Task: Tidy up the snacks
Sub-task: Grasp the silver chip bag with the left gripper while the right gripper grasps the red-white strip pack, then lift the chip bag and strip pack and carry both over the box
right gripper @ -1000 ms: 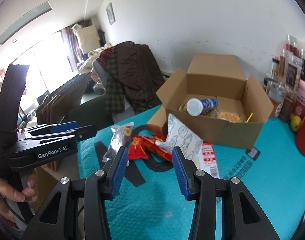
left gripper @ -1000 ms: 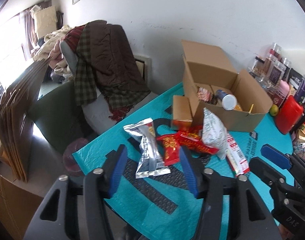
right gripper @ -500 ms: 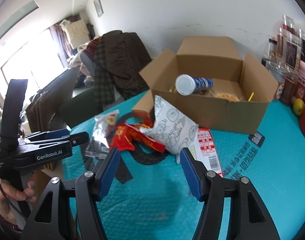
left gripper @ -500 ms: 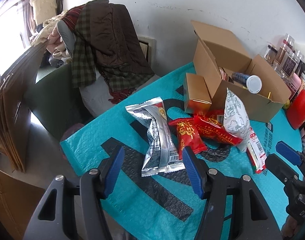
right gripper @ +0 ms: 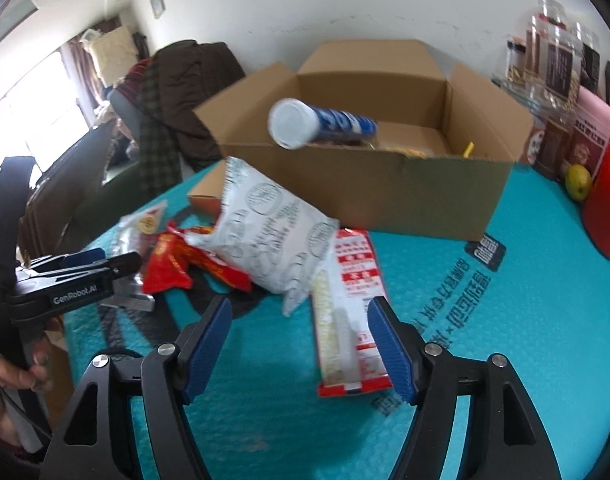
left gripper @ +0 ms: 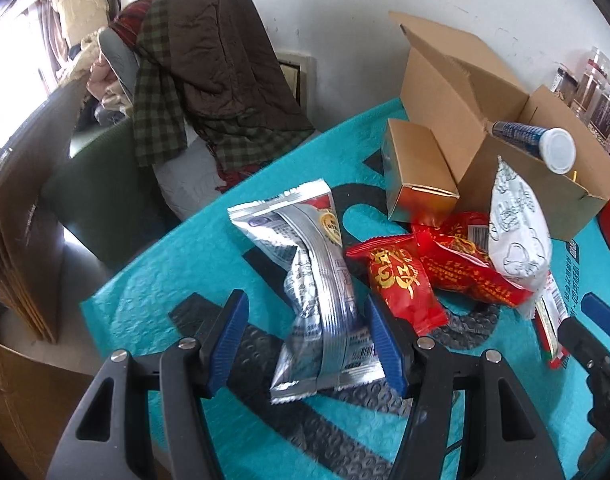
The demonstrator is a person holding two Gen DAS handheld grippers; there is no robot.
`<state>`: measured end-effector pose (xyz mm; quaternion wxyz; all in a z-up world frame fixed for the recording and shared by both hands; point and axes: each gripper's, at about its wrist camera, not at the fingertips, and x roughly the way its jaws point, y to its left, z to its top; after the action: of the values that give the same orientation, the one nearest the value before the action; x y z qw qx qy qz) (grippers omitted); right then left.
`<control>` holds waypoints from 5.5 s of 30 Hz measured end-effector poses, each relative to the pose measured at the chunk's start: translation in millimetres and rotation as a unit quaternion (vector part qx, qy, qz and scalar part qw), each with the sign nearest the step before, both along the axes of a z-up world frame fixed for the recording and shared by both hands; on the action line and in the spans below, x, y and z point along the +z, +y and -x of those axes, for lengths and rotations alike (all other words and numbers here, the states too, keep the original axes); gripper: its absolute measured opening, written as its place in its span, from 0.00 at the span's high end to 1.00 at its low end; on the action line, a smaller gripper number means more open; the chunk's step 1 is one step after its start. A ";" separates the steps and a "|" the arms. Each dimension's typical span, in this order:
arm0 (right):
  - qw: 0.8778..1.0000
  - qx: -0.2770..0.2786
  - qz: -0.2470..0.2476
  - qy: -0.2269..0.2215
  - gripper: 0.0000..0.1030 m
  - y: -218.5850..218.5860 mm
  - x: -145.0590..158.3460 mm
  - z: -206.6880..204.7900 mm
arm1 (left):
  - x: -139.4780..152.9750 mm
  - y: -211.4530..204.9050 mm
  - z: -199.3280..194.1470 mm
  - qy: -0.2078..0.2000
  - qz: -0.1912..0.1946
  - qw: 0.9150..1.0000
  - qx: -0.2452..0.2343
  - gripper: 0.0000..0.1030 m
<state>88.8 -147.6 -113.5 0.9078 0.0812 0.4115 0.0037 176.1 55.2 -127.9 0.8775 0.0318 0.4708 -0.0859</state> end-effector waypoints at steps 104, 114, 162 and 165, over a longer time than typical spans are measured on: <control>0.998 -0.013 -0.031 -0.047 0.57 -17.2 43.1 123.7 | 68.3 -54.6 134.0 -0.081 0.072 0.980 -0.165 0.68; 0.994 -0.010 -0.010 -0.106 0.57 -30.2 89.5 116.0 | 114.1 -65.4 119.6 -0.139 0.100 0.970 -0.172 0.68; 0.983 -0.036 0.029 -0.178 0.57 -130.0 149.6 -91.7 | 158.1 -182.9 -94.0 -0.189 0.122 0.957 -0.186 0.68; 0.985 -0.036 0.019 -0.169 0.57 -134.4 143.3 -107.2 | 151.5 -190.8 -106.5 -0.180 0.109 0.960 -0.183 0.68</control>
<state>195.9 -282.0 29.8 0.9653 0.0765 0.2487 -0.0232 282.6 -135.6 23.6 0.9152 0.0362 0.2787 -0.2888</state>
